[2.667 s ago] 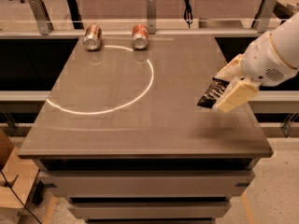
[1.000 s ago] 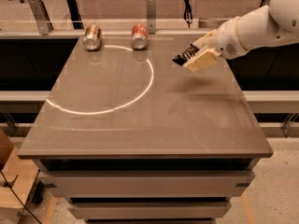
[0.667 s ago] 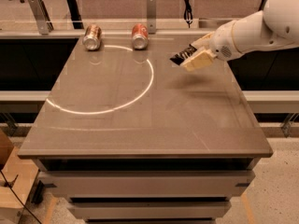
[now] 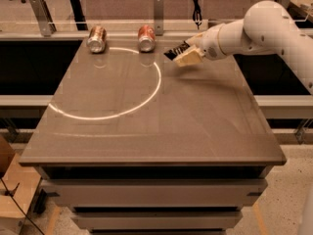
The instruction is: Move rxbar chocolate near coke can
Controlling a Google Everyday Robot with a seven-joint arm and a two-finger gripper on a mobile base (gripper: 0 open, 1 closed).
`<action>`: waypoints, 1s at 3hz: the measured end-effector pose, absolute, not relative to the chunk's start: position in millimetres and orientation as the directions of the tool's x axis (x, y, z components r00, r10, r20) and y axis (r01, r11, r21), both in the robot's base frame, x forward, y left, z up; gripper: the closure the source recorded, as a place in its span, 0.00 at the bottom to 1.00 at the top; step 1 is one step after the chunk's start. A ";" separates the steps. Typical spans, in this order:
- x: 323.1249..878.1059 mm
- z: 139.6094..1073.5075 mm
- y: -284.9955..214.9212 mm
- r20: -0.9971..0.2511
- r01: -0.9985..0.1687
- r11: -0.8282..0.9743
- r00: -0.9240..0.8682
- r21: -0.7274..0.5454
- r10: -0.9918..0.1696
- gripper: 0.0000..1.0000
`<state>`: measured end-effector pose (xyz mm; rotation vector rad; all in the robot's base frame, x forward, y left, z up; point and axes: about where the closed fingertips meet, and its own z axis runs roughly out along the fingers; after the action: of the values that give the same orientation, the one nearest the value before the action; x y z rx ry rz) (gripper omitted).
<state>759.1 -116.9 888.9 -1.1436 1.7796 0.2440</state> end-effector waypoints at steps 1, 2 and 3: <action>792.2 877.5 -110.5 -0.822 -0.756 0.574 -0.086 -0.314 -0.562 1.00; 816.7 868.9 -101.9 -0.848 -0.732 0.607 -0.079 -0.308 -0.525 0.81; 835.5 862.1 -91.6 -0.859 -0.724 0.621 -0.078 -0.300 -0.505 0.58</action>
Offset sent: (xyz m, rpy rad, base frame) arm 0.0855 0.0163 -0.0252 0.1218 -0.0919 -0.1051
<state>835.5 -91.6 862.1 -1.0091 1.7341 0.2458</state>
